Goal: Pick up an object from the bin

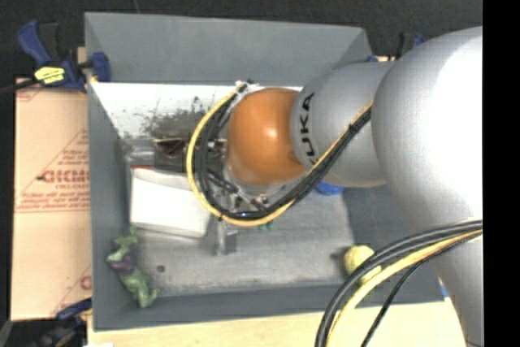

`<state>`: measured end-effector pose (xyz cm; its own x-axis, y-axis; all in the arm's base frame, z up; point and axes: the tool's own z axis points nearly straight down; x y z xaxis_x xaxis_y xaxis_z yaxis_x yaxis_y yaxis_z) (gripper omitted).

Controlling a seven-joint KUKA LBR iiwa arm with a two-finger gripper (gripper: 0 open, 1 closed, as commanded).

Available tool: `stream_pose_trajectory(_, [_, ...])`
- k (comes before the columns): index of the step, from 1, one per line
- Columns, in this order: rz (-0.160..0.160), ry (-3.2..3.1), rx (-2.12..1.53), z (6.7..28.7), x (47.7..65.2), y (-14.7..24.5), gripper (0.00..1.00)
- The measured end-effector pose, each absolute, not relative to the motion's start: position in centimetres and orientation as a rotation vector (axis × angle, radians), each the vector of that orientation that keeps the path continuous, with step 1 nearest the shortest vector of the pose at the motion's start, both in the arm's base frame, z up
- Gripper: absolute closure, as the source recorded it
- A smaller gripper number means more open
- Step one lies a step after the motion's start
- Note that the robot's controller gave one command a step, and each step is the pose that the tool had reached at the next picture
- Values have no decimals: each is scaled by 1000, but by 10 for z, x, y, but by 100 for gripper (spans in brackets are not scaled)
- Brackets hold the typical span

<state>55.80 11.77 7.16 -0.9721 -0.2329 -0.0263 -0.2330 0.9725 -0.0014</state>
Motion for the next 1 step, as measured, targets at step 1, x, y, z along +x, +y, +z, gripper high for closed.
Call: stream_pose_trajectory(1, [-25, 3110, 290, 70, 553, 219, 100])
